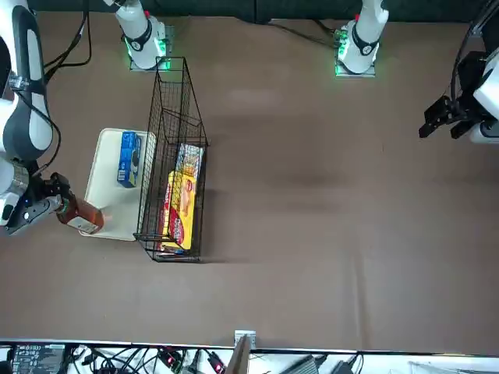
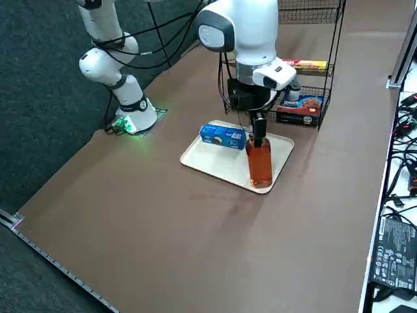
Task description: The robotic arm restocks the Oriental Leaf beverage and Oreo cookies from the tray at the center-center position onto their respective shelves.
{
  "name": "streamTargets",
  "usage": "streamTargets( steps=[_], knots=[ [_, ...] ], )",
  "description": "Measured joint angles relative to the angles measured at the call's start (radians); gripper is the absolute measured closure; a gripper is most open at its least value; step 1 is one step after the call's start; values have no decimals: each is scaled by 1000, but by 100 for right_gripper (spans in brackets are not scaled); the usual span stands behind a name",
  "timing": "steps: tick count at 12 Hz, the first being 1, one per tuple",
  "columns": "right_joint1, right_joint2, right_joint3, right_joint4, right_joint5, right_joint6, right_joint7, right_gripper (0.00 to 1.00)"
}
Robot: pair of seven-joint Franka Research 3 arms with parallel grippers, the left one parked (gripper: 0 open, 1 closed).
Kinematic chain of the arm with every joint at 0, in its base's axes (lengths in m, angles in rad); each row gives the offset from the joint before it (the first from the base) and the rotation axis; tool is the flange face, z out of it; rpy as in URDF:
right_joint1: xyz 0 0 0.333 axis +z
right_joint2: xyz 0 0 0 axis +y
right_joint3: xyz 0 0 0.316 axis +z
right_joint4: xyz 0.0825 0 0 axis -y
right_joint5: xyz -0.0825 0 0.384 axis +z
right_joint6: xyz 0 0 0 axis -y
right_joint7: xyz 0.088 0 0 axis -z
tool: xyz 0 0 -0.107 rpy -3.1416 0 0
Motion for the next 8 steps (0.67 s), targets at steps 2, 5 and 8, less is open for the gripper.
streamTargets(
  steps=[2, 5, 8],
  knots=[
    [0, 0, 0, 0, 0, 2, -6, 22],
    [0, 0, 0, 0, 0, 3, -8, 26],
    [0, 0, 0, 3, -1, 3, -9, 42]
  ],
)
